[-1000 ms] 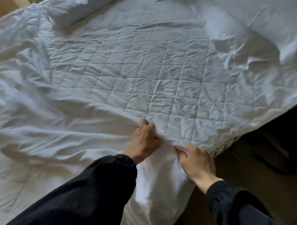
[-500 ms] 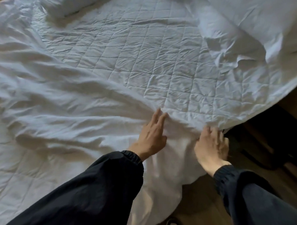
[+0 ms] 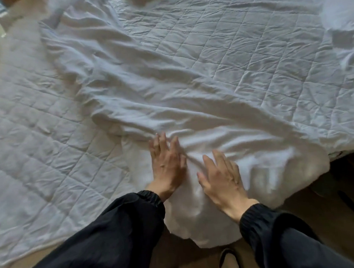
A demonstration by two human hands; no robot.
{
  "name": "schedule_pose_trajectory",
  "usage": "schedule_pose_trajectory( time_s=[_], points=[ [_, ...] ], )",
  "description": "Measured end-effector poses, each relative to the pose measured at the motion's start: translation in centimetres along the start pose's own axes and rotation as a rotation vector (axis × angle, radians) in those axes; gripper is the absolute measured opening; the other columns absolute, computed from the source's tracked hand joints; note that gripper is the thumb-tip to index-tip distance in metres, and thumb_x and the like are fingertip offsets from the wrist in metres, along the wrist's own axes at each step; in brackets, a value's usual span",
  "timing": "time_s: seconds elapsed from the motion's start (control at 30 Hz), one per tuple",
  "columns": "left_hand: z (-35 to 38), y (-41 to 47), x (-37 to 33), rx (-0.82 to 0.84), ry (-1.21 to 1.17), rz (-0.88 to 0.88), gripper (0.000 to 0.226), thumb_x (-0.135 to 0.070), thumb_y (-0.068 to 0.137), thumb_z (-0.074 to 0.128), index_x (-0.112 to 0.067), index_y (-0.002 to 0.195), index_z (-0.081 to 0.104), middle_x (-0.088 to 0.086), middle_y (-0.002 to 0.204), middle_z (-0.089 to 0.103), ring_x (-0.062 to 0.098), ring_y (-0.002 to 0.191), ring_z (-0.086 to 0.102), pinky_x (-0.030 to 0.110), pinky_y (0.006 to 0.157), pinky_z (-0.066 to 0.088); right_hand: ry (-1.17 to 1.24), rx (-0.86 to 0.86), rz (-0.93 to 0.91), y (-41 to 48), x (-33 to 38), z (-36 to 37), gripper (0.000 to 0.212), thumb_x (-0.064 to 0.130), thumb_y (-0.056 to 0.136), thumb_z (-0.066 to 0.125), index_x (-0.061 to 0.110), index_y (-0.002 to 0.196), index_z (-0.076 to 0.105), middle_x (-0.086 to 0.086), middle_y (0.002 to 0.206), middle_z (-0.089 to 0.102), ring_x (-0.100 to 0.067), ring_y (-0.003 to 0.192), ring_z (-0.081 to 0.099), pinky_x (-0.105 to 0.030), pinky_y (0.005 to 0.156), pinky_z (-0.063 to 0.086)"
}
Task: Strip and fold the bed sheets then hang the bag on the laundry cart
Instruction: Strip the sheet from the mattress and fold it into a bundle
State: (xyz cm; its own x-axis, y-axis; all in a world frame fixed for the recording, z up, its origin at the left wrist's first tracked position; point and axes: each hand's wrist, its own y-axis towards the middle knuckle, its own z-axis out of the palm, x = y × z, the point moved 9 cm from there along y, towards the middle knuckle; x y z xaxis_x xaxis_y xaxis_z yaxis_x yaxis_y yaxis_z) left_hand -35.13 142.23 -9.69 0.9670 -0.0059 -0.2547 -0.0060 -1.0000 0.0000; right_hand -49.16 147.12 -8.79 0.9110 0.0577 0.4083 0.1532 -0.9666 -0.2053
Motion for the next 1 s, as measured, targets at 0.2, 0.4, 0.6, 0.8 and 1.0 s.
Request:
schedule_pose_trajectory(
  time_s=[0.2,0.4,0.6,0.8,1.0],
  points=[
    [-1.6,-3.4,11.1,0.015,-0.216,-0.576,0.077,-0.043,0.092,0.049,-0.013,0.150,0.008,0.020,0.153,0.003,0.037,0.140,0.010,0.045,0.114,0.011,-0.001,0.150,-0.201,0.0,8.4,3.5,0.055,0.047,0.096,0.040,0.026,0.145,0.028,-0.010,0.159,0.008,-0.024,0.147,0.006,-0.040,0.118,0.007],
    [0.2,-1.8,16.4,-0.013,-0.995,-0.870,0.048,-0.043,0.085,0.064,0.001,0.102,0.056,0.016,0.104,0.064,0.031,0.098,0.062,0.040,0.081,0.052,0.020,0.300,-0.221,0.0,11.7,6.9,0.062,0.051,0.091,0.047,0.023,0.142,0.028,-0.006,0.158,0.015,-0.023,0.146,0.008,-0.044,0.119,0.012],
    [-2.7,-4.0,15.7,-0.075,-0.954,-0.761,0.034,-0.030,0.099,0.045,-0.007,0.076,0.053,0.000,0.069,0.051,0.018,0.067,0.051,0.029,0.062,0.039,-0.141,0.195,-0.135,-0.3,14.1,6.1,0.072,0.062,0.086,0.048,0.021,0.140,0.025,-0.010,0.145,0.028,-0.028,0.135,0.026,-0.041,0.109,0.025],
    [-5.1,-11.6,17.9,-0.156,-1.028,-0.750,0.031,-0.029,0.101,0.042,-0.009,0.087,0.062,0.004,0.078,0.065,0.019,0.071,0.063,0.031,0.056,0.049,-0.197,0.168,-0.105,-2.2,19.0,7.7,0.040,0.026,0.088,0.058,0.016,0.121,0.039,-0.008,0.115,0.047,-0.025,0.102,0.050,-0.033,0.087,0.044],
    [-4.7,-17.7,24.4,-0.197,-1.017,-0.944,0.025,-0.020,0.099,0.048,-0.007,0.085,0.064,0.000,0.073,0.065,0.022,0.072,0.063,0.018,0.053,0.047,-0.058,0.410,-0.246,-5.4,24.1,12.7,0.025,0.006,0.082,0.043,0.021,0.102,0.051,-0.004,0.101,0.058,-0.025,0.097,0.056,-0.030,0.078,0.040]
  ],
)
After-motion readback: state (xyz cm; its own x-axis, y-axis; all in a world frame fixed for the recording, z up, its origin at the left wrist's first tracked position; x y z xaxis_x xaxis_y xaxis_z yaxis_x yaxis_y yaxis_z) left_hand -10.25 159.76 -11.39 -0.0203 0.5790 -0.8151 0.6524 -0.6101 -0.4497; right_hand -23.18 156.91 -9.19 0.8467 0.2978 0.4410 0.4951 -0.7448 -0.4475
